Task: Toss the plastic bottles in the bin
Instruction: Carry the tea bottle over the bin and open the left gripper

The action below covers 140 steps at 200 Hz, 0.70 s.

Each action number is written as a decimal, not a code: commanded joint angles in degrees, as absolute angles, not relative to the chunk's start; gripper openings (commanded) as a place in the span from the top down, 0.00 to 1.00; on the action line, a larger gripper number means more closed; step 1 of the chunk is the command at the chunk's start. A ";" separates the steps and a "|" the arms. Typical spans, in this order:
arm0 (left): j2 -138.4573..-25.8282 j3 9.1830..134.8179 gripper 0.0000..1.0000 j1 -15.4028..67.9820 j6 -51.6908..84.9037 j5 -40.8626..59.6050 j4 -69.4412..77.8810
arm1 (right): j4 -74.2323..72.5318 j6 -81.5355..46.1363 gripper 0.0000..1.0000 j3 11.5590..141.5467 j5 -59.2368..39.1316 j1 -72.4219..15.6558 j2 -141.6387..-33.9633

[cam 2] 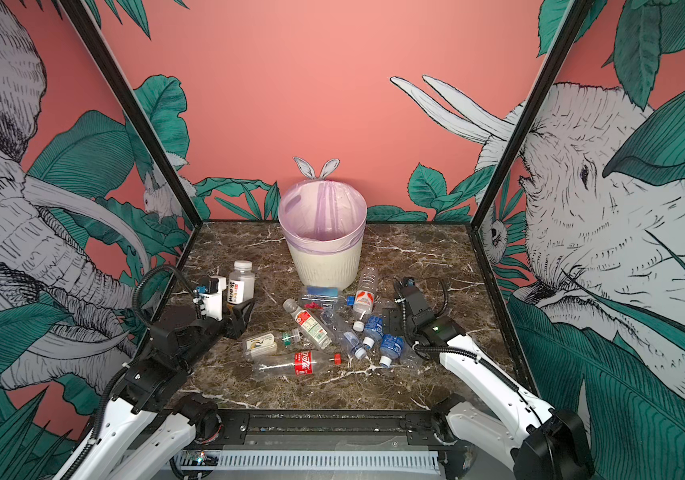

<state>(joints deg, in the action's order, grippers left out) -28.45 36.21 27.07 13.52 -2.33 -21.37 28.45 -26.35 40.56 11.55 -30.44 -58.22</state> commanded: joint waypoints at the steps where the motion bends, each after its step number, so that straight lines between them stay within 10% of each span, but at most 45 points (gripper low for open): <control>1: -28.79 41.13 0.65 27.49 13.62 -1.32 -22.94 | 26.89 -26.39 0.07 40.79 12.40 -31.10 -58.18; 88: -73.44 85.58 0.64 27.95 12.10 8.59 -13.35 | 30.04 -26.61 0.07 45.11 12.09 -31.99 -56.51; 116: -90.33 106.14 0.23 28.20 11.42 9.50 -18.59 | 31.63 -27.36 0.07 45.81 12.77 -32.16 -55.72; 122: -92.18 108.19 0.02 28.18 11.50 8.67 -19.65 | 32.17 -27.64 0.07 45.96 13.34 -32.12 -55.28; 140: -93.18 108.91 0.00 28.14 10.95 6.45 -20.40 | 34.10 -27.95 0.06 46.13 14.66 -32.16 -53.88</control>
<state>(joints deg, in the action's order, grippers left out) -93.54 106.17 27.94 11.90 7.60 -16.49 30.83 -26.79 44.73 12.03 -31.81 -56.16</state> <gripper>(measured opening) 0.975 0.934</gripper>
